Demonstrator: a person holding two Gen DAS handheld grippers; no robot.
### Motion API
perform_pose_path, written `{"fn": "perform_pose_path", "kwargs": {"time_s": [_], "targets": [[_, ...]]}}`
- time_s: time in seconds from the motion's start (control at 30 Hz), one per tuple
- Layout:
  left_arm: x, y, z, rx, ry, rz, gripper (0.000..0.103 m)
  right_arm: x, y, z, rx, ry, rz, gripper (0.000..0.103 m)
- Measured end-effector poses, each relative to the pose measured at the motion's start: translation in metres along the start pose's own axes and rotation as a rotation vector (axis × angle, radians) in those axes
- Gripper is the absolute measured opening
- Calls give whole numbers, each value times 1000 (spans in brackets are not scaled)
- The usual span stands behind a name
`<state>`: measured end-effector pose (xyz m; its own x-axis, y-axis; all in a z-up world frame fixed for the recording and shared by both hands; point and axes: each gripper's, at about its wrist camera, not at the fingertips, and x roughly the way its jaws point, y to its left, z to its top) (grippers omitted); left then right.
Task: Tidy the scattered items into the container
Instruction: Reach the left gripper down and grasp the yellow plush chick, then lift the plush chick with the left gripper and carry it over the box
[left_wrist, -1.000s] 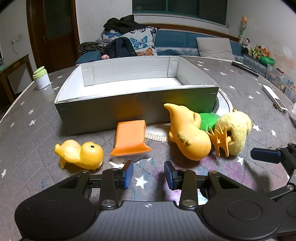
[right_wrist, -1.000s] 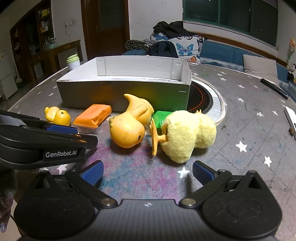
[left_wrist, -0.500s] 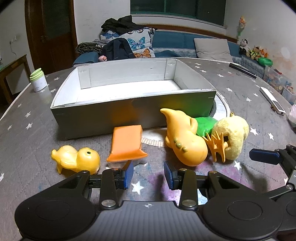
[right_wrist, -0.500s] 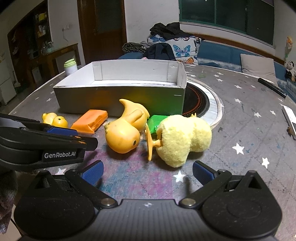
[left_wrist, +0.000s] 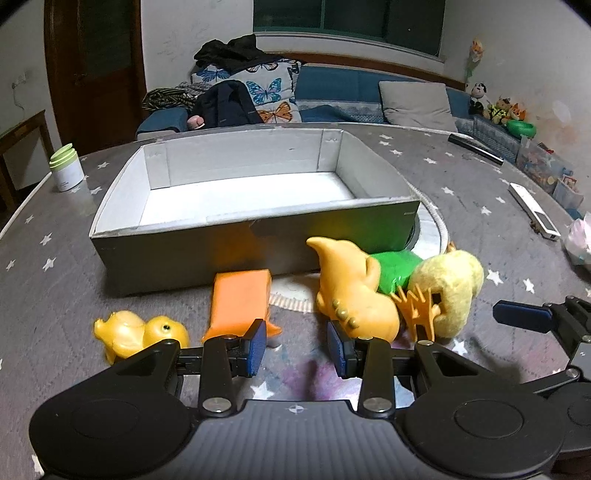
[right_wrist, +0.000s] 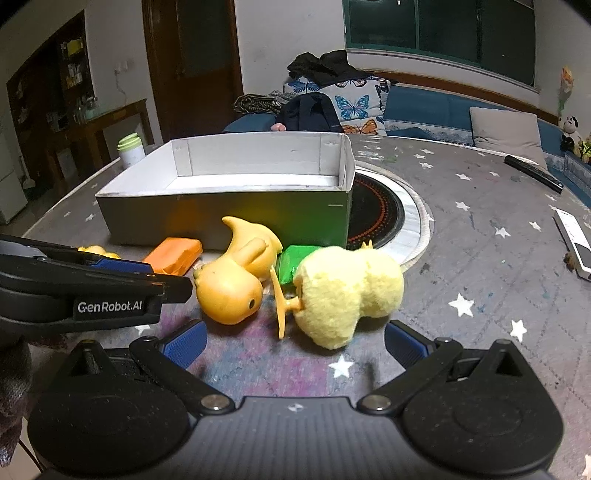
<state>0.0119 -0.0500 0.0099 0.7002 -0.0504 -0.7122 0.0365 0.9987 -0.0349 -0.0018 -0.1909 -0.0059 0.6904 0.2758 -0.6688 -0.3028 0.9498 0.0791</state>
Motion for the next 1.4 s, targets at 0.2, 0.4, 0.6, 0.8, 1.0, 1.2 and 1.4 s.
{"fn": "perform_pose_path", "kwargs": {"time_s": [0.2, 0.4, 0.6, 0.8, 1.0, 1.2, 1.4], "targets": [[2, 4, 14, 8, -8, -19, 39, 7, 8, 13, -9, -16, 12, 102], [1, 6, 25, 20, -22, -58, 39, 15, 3, 20, 17, -19, 16, 96], [3, -10, 37, 54, -30, -153, 38, 27, -5, 22, 59, -9, 1, 90], [10, -42, 48, 155, -38, -231, 39, 34, -10, 20, 92, -4, 8, 83], [28, -60, 57, 204, 7, -287, 40, 36, -17, 20, 111, -16, 39, 81], [41, -67, 60, 233, 64, -342, 40, 47, -23, 21, 122, -18, 61, 81], [55, -65, 60, 223, 109, -331, 42, 54, -30, 20, 149, -14, 81, 79]]}}
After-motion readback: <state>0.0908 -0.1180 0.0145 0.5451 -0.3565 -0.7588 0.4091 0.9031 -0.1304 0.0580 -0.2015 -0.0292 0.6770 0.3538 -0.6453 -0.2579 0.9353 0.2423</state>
